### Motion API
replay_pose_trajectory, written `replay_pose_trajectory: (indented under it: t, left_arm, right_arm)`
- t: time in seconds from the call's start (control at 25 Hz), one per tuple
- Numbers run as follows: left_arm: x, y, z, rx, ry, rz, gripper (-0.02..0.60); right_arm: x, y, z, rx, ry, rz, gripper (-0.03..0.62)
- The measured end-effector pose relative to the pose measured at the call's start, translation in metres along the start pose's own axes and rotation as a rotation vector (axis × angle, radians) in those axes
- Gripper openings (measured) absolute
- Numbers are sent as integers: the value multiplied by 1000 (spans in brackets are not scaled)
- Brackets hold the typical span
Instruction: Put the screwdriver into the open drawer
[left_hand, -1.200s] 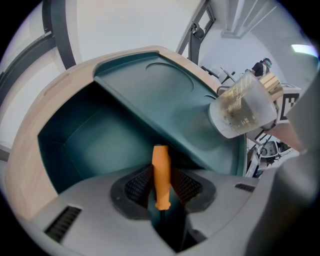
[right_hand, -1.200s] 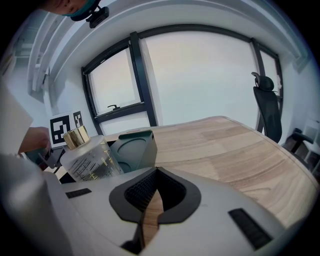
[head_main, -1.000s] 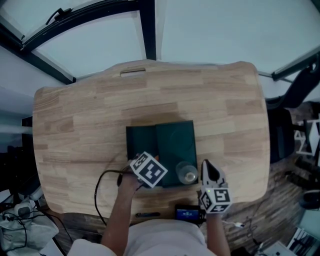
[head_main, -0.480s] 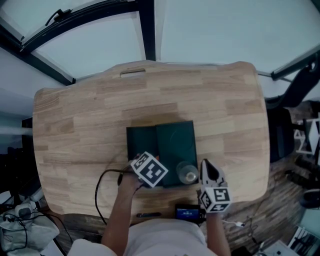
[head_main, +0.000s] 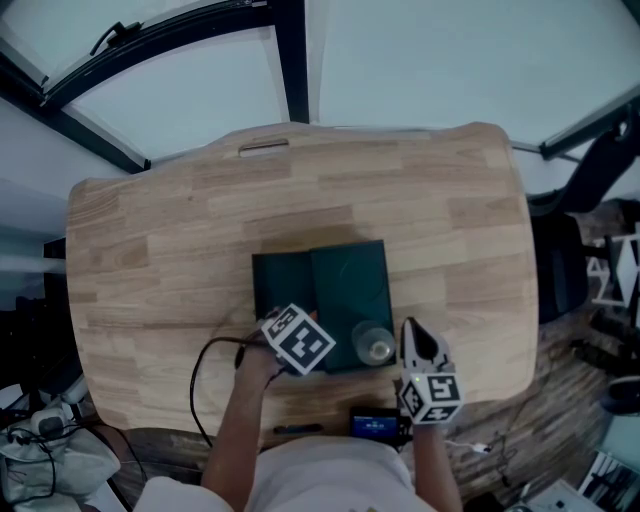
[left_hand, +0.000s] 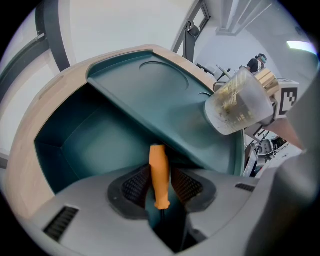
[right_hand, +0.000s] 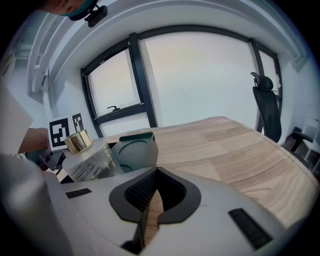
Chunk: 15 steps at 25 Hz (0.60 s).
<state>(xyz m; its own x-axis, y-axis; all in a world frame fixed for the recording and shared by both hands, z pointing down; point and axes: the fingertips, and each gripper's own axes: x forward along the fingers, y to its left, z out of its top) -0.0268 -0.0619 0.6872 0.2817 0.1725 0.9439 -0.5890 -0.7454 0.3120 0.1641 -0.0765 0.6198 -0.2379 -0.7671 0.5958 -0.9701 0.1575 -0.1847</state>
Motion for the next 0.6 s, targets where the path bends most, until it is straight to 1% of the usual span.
replay_pose_trajectory:
  t: [0.2,0.6]
  left_arm:
    - [1,-1,-2,-29,-6,4,112]
    - [-8,6,-6,-45,-13,15,123]
  right_arm:
    - [-1,0,4,-4,-4,-1,-3]
    - [-2,0,4,-2,-15,3,-3]
